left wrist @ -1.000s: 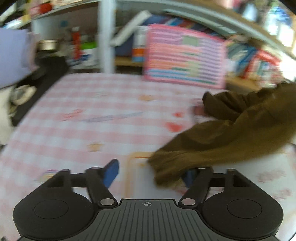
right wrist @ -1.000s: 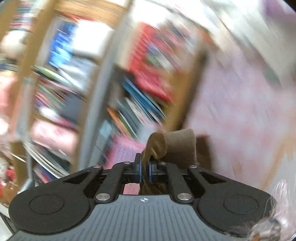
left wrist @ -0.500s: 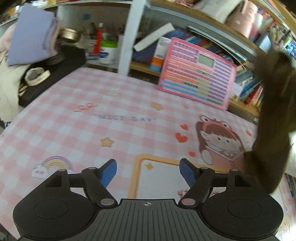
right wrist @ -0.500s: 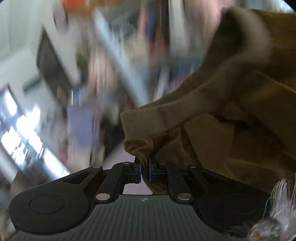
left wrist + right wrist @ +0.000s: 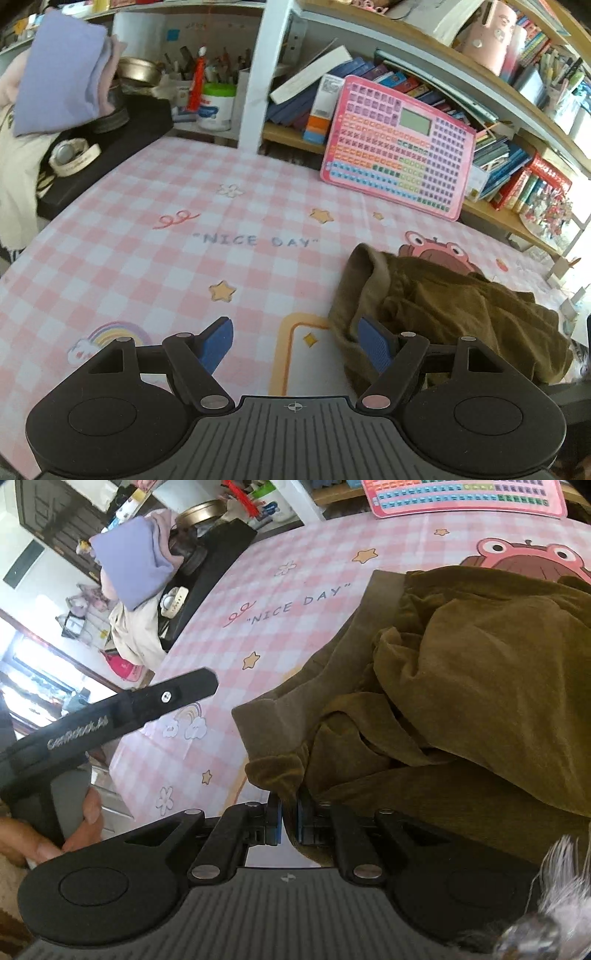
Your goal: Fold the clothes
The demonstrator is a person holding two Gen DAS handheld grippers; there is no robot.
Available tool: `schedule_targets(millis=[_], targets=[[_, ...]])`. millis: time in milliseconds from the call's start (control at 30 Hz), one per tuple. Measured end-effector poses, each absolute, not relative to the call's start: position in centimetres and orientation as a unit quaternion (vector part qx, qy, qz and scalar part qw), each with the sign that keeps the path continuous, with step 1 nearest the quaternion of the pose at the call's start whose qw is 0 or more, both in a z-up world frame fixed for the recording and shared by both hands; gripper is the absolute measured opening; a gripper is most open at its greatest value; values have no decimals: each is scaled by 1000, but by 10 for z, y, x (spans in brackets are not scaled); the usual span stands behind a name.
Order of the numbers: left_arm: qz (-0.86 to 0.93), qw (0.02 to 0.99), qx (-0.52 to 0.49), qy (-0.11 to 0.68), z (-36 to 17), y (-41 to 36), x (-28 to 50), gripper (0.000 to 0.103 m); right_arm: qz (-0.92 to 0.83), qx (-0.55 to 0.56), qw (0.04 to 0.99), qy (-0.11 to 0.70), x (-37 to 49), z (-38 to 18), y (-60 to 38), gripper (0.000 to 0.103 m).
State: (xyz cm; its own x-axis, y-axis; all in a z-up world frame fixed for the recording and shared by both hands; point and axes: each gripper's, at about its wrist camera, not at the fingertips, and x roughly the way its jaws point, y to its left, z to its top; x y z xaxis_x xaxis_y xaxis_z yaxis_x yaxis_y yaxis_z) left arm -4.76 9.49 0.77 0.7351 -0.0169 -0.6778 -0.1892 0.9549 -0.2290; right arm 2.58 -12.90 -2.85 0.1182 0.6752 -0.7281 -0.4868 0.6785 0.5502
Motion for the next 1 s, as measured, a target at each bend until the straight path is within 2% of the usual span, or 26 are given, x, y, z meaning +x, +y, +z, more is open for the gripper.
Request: schedule_targets(millis=[67,167,233,533,1000], targets=[[38,921,-138,361,8,89,-42,77,389,93,744,535,21,-28,-133,8],[26,922,-127,365,7,80,-36,77,386,99,748,532,13,-26,-139,15],[20,922,-121,366,7,74,-33,77,384,102,753,525,12,-23,-142,23],[21,923,-118,365,8,58,-26,77,367,128,765,513,11,-17,-180,27],[39,925,-110,362,10,18,-26,77,363,152,770,502,13,-13,-221,28]])
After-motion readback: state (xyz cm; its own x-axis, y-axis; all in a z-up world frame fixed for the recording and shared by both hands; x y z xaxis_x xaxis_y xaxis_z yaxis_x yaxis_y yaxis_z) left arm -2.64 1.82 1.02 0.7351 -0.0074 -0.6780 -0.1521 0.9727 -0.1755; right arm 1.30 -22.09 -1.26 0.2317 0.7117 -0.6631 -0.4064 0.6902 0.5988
